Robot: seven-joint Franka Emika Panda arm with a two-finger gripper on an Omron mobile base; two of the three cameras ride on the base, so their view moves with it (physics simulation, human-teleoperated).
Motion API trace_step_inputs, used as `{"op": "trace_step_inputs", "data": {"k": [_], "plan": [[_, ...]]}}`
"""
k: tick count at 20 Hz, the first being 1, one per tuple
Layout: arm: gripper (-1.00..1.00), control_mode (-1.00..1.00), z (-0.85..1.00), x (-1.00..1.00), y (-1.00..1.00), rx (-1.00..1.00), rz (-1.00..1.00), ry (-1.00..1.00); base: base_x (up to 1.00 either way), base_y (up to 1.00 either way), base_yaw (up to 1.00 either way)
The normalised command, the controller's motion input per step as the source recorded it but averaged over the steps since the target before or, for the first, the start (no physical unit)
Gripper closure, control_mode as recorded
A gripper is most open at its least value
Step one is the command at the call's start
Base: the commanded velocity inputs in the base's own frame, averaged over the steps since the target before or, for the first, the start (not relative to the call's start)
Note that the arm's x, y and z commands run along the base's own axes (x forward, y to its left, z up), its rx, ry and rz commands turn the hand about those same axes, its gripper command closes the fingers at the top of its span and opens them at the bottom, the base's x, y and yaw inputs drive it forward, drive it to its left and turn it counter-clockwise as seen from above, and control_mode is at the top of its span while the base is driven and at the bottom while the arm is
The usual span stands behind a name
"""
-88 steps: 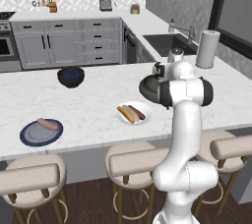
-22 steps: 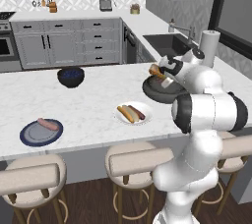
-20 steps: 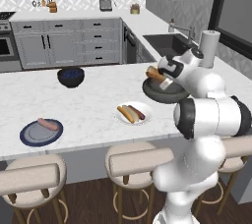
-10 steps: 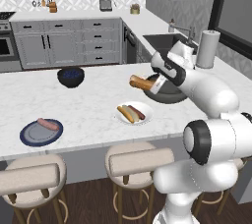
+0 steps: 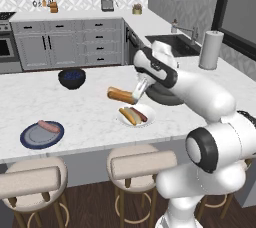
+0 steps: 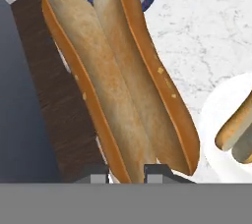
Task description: Place one bun and one sausage from the bowl on each plate.
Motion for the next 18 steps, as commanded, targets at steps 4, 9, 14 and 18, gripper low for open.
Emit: {"op": "trace_step_inputs", "data": {"k": [4,9,14,18], "plan": [[1.00,-1.00,-0.18,-0.24,1.00,0.00,0.05,0.14,0.00,0.00,0.00],[1.00,-1.00,-0.27,-0.02,1.00,-0.10,0.00,0.02,0.00,0.00,0.00],[1.00,-1.00,-0.29,0.00,0.97,-0.12,0.00,0.01,0.00,0.00,0.00],[1.00,-1.00,-0.29,0.00,0.94,-0.11,0.00,0.04,0.00,0.00,0.00]]}}
